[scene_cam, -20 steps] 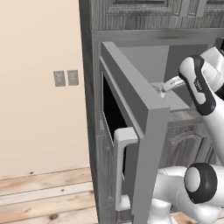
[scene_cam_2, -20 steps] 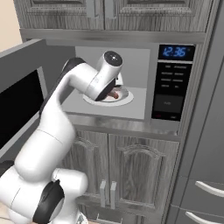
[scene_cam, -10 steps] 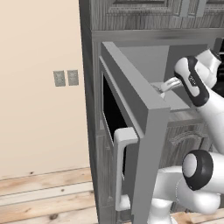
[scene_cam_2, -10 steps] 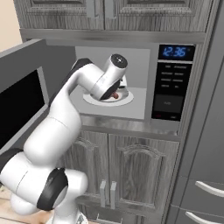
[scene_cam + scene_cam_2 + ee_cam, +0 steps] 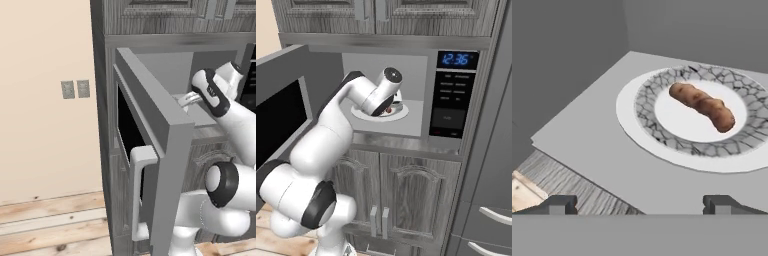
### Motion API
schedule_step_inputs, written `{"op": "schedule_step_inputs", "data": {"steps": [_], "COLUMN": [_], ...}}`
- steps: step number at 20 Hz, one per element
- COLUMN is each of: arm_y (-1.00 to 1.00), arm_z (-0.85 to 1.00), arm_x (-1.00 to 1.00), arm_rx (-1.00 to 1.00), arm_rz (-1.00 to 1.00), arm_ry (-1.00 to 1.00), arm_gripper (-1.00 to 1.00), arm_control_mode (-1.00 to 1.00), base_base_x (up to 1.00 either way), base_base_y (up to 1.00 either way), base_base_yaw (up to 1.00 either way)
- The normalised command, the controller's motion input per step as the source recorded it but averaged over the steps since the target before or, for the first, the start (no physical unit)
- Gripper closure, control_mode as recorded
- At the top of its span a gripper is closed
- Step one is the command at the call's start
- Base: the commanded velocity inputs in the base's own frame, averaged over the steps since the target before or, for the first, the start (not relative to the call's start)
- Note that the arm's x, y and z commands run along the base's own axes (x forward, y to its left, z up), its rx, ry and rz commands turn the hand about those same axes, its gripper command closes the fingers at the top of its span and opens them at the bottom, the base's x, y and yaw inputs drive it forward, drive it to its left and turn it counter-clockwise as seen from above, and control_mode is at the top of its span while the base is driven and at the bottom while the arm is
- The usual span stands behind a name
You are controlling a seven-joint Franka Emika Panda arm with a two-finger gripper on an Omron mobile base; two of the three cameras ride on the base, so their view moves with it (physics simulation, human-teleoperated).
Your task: Retrieve the reheated potato from the microwave, then place the potato, cheese, and condiment on the cutting board.
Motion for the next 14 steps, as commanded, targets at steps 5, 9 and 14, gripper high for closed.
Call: {"op": "schedule_step_inputs", "data": {"steps": [5, 9, 14], "arm_y": [0.0, 0.0, -0.02], "arm_z": [-0.06, -0.1, -0.15], "arm_x": [0.5, 0.43, 0.44], "arm_rx": [0.0, -0.02, 0.0], "arm_rz": [-0.06, -0.04, -0.03], "arm_ry": [0.0, 0.0, 0.0], "arm_gripper": [-1.0, -1.0, -1.0], "arm_control_mode": [-1.0, -1.0, -1.0], "base_base_x": [0.0, 0.0, 0.0], "base_base_y": [0.0, 0.0, 0.0], "base_base_yaw": [0.0, 0.0, 0.0]}}
